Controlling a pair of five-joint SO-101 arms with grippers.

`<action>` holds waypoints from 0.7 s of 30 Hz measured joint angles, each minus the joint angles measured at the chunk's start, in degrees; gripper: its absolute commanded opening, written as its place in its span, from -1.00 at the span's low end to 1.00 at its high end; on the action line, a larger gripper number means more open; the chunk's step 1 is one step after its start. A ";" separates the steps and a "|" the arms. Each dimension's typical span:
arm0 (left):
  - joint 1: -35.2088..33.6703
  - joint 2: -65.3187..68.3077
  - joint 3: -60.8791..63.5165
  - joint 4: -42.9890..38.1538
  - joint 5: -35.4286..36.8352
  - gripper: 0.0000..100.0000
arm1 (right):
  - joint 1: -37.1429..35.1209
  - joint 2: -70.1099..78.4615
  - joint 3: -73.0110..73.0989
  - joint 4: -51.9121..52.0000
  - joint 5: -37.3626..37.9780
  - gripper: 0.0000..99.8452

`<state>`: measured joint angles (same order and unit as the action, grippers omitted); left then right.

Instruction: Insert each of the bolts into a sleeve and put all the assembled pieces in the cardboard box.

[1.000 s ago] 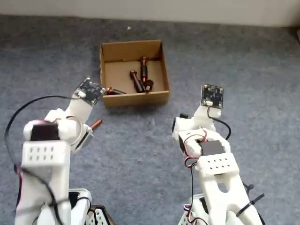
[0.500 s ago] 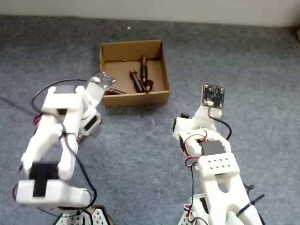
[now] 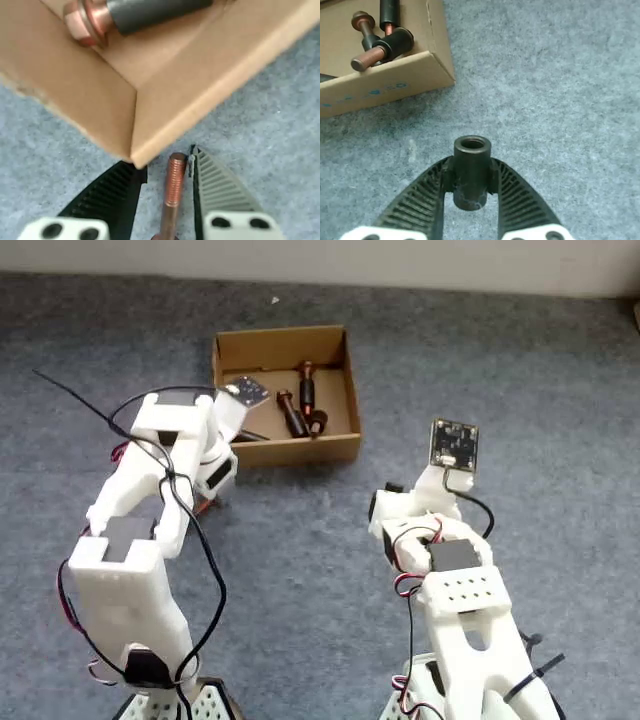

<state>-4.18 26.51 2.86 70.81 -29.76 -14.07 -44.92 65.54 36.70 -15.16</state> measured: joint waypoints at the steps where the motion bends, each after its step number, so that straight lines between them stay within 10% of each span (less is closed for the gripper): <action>1: 0.00 0.97 -1.41 1.32 0.00 -0.78 | 0.00 0.00 0.00 0.00 0.00 -0.99; 21: 14.51 -16.09 -5.27 21.89 6.59 -0.99 | 1.14 0.00 0.00 0.00 0.00 -0.99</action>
<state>10.33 10.42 -2.42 92.70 -23.16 -12.92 -44.92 65.54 36.70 -15.16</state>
